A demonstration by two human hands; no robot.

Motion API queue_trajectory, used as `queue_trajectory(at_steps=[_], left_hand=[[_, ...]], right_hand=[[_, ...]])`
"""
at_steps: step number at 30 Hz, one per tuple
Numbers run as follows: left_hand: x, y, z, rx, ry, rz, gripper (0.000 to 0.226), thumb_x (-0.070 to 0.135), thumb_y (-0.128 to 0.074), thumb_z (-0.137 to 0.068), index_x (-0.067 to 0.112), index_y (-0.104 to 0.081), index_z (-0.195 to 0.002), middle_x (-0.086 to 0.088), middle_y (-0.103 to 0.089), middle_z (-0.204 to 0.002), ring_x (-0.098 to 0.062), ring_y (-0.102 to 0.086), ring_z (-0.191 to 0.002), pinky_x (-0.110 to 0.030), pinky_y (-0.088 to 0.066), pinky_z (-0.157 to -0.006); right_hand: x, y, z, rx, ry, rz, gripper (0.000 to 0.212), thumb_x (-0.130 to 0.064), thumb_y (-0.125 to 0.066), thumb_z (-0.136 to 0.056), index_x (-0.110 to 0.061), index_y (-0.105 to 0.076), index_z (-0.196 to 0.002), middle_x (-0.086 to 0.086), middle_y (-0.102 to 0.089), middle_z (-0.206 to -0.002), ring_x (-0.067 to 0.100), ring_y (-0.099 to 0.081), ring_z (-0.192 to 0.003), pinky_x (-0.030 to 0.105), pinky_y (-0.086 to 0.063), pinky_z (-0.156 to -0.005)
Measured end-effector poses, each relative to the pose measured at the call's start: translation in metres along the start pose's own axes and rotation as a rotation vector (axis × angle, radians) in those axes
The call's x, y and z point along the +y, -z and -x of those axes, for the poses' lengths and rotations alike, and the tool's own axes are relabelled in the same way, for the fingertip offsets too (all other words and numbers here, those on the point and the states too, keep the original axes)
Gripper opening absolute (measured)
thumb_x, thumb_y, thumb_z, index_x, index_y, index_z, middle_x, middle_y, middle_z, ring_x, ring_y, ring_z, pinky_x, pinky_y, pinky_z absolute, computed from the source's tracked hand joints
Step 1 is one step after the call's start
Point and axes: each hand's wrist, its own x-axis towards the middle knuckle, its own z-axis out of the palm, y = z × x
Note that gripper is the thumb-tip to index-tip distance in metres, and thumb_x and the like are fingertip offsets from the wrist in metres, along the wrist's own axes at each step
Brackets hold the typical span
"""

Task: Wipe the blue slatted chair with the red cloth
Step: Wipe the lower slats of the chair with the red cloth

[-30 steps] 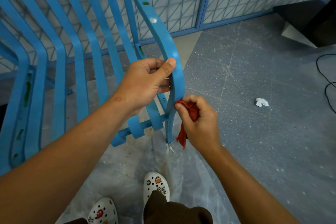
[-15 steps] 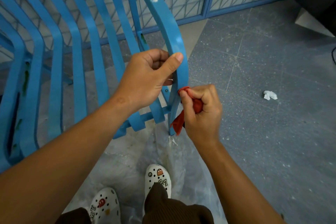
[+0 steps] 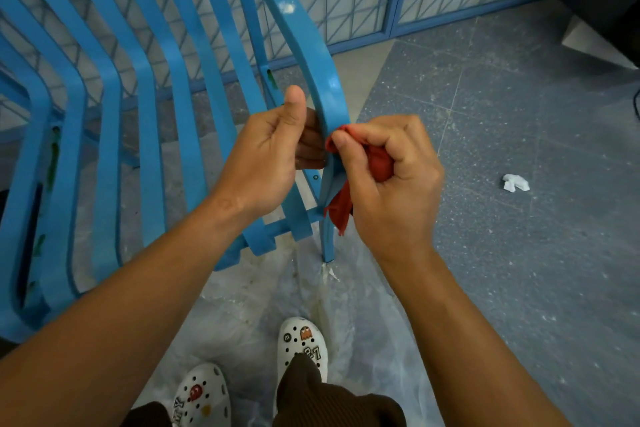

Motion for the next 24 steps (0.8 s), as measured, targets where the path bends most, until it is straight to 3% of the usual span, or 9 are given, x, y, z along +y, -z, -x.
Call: queue_trajectory(at_steps=[4, 9, 16, 20, 24], left_hand=[[0.01, 0.003, -0.005, -0.03, 0.029, 0.014, 0.051, 0.047, -0.031, -0.104, 0.016, -0.072, -0.095, -0.006, -0.078, -0.084, -0.022, -0.077, -0.082, -0.032, -0.062, -0.074], [0.026, 0.007, -0.022, 0.041, 0.036, 0.115, 0.045, 0.037, -0.035, -0.109, 0.015, -0.069, -0.091, 0.001, -0.074, -0.07, -0.013, -0.071, -0.061, -0.031, -0.059, -0.062], [0.033, 0.013, -0.029, 0.003, 0.075, 0.137, 0.044, 0.033, -0.033, -0.111, 0.013, -0.068, -0.093, 0.001, -0.072, -0.069, -0.013, -0.07, -0.059, -0.028, -0.058, -0.058], [0.036, 0.021, -0.036, -0.026, 0.165, 0.256, 0.057, 0.045, -0.024, -0.11, 0.012, -0.068, -0.096, -0.003, -0.073, -0.074, -0.017, -0.071, -0.062, -0.03, -0.058, -0.06], [0.037, 0.029, -0.039, -0.085, 0.246, 0.308, 0.081, 0.064, -0.012, -0.103, 0.008, -0.07, -0.107, -0.01, -0.076, -0.09, -0.024, -0.075, -0.078, -0.032, -0.059, -0.066]], right_hand=[[0.006, 0.001, 0.011, -0.009, -0.018, 0.021, 0.006, -0.003, -0.076, -0.088, 0.0, -0.075, -0.094, 0.013, -0.063, -0.09, 0.008, -0.062, -0.085, 0.015, -0.047, -0.079], [0.018, 0.002, 0.032, -0.029, -0.081, 0.044, 0.007, -0.002, -0.078, -0.086, -0.001, -0.076, -0.092, 0.012, -0.064, -0.086, 0.002, -0.061, -0.082, 0.011, -0.046, -0.077], [-0.013, 0.004, -0.031, -0.117, 0.05, 0.199, 0.008, -0.017, -0.077, -0.09, -0.01, -0.078, -0.095, 0.005, -0.064, -0.089, 0.002, -0.057, -0.08, 0.008, -0.043, -0.075], [-0.034, -0.012, -0.09, -0.253, 0.076, 0.356, 0.012, -0.038, -0.071, -0.09, -0.028, -0.078, -0.09, -0.006, -0.065, -0.088, 0.002, -0.057, -0.079, 0.016, -0.045, -0.073], [-0.045, -0.032, -0.142, -0.47, 0.006, 0.426, 0.018, -0.045, -0.068, -0.09, -0.03, -0.078, -0.087, -0.015, -0.069, -0.075, 0.001, -0.063, -0.073, 0.026, -0.054, -0.074]])
